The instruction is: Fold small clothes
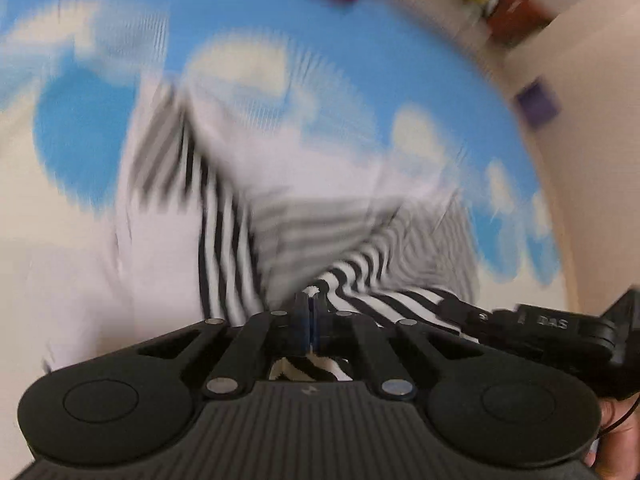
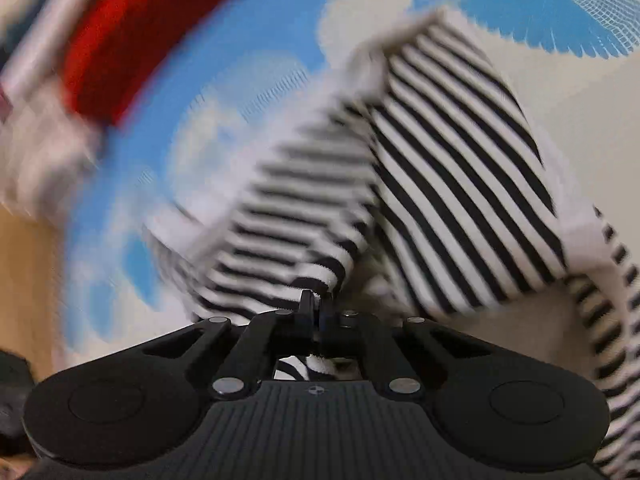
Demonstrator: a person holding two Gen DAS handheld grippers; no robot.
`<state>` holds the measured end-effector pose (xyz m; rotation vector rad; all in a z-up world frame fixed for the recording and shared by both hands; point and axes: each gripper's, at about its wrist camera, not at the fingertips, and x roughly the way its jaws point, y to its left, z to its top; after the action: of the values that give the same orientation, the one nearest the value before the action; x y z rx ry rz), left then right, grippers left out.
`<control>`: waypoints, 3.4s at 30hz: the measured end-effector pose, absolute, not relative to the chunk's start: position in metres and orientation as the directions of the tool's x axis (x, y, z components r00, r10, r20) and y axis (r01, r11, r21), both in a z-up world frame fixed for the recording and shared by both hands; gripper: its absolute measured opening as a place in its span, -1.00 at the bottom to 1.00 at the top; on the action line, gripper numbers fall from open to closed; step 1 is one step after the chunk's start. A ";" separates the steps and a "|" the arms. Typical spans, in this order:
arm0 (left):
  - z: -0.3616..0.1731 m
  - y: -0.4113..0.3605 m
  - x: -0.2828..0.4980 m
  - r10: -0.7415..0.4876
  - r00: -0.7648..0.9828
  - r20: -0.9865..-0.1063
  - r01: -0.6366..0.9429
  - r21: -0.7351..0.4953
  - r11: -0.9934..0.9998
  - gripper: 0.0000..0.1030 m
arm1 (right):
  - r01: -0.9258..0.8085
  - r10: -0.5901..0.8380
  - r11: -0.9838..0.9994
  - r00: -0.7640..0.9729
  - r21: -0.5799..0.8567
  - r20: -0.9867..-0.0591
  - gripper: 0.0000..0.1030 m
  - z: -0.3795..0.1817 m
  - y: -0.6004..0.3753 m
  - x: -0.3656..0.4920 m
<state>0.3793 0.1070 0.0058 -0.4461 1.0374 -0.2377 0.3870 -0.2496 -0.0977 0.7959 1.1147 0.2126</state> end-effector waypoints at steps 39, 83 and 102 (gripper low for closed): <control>-0.013 0.104 0.382 -0.453 0.650 -0.610 -0.144 -0.684 0.715 -1.00 | 0.345 0.427 0.557 0.661 0.755 -0.617 -0.94 -0.060 -0.318 0.375; -0.034 0.123 0.398 -0.277 0.550 -0.788 -0.133 -0.411 0.902 -0.60 | 0.443 0.185 0.788 0.490 0.427 -0.852 -0.43 -0.088 -0.308 0.388; -0.066 0.099 0.383 -0.174 0.308 -0.935 -0.057 -0.201 0.978 -0.69 | 0.478 0.321 0.760 0.314 0.440 -0.894 -0.12 -0.100 -0.305 0.399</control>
<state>0.3833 0.0987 -0.0662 -0.2111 1.2585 -0.0783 0.3987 -0.3051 -0.1002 0.7521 1.2822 -0.1176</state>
